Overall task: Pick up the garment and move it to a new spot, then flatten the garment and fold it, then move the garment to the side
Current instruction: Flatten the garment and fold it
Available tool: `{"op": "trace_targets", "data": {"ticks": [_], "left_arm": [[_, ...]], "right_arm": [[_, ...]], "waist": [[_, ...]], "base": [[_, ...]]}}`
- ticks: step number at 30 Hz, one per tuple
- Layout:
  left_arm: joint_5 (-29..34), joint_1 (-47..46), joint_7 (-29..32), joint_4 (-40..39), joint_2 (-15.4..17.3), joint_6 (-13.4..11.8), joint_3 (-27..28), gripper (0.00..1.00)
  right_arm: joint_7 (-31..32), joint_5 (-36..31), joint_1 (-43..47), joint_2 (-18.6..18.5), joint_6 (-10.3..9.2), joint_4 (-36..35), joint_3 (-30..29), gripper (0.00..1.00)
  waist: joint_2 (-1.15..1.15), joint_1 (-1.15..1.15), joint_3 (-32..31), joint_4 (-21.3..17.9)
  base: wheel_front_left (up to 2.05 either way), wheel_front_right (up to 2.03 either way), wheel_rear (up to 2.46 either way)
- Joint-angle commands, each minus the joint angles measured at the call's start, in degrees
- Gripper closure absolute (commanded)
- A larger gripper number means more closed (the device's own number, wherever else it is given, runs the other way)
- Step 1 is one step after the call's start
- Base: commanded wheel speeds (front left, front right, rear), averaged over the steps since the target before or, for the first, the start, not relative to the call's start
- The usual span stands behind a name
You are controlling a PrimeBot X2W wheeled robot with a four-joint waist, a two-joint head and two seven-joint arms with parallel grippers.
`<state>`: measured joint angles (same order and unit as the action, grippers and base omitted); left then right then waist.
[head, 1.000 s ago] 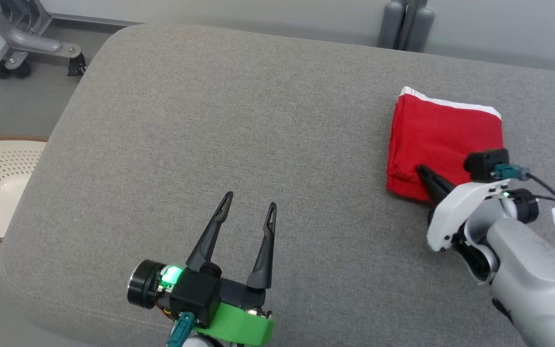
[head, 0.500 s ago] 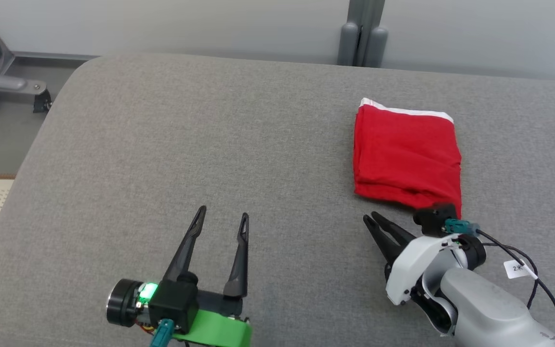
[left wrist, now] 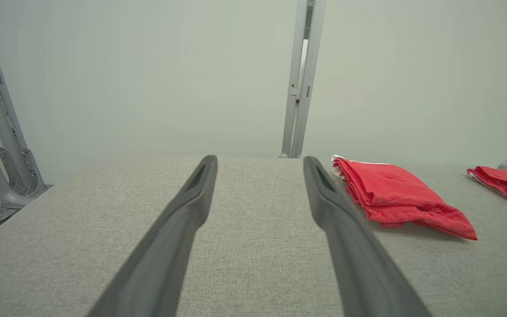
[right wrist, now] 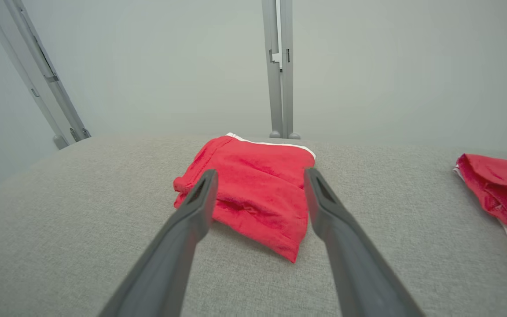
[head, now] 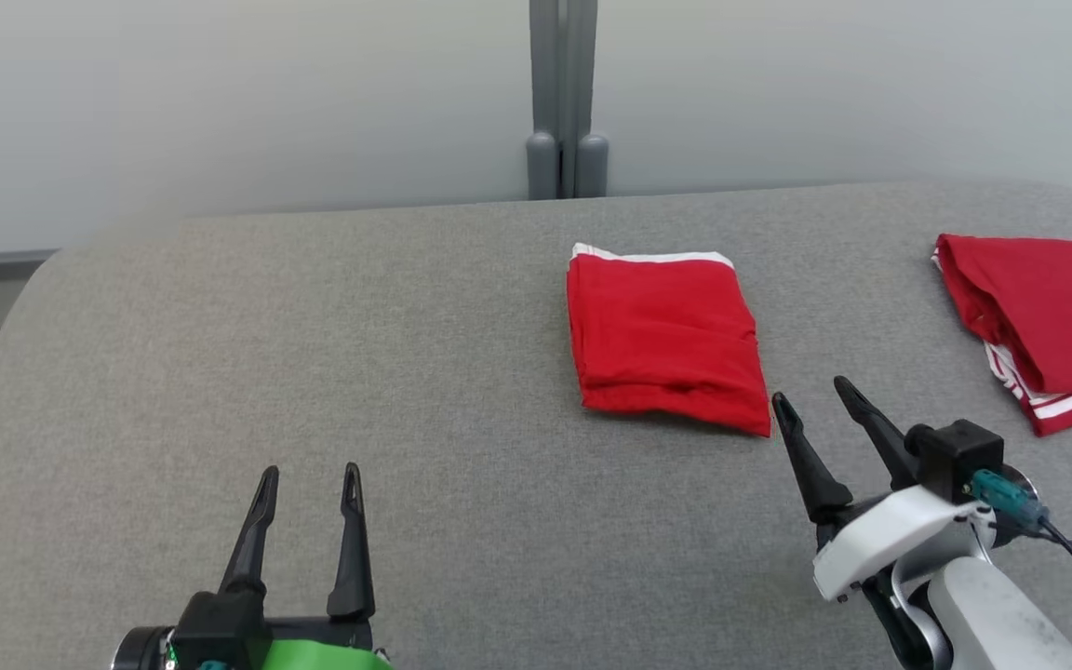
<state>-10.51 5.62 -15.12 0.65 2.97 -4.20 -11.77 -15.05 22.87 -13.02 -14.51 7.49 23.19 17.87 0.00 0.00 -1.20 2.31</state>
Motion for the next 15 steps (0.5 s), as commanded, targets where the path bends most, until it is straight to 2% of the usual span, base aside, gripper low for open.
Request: {"op": "trace_targets", "data": {"ticks": [1,6,9,15], "left_arm": [[-0.12,1.79,0.01,-0.09,0.0,0.25,0.71,0.0],[1.19,4.47,0.0,0.21,-0.04,0.89,2.25,0.0],[0.13,5.67,0.0,0.06,-0.04,2.09,2.91,0.0],[0.5,7.56,0.0,0.79,-0.03,3.62,4.55,0.0]], "right_arm": [[-0.12,-1.19,2.23,0.62,-0.01,-1.69,-0.86,0.0],[-0.12,-4.03,8.29,2.24,-0.01,-9.25,-4.45,0.0],[-0.12,-5.84,11.68,3.36,-0.01,-13.2,-6.53,0.0],[-0.13,-7.66,16.87,5.41,-0.01,-16.93,-8.92,0.0]], "waist": [[0.0,0.0,-2.92,-2.81],[0.0,0.0,-4.18,-3.91],[0.0,0.0,-4.47,-4.01],[0.0,0.0,-5.01,-4.27]], "base": [[0.0,0.0,0.0],[0.0,0.0,0.0],[0.0,0.0,0.0],[0.0,0.0,0.0]]}}
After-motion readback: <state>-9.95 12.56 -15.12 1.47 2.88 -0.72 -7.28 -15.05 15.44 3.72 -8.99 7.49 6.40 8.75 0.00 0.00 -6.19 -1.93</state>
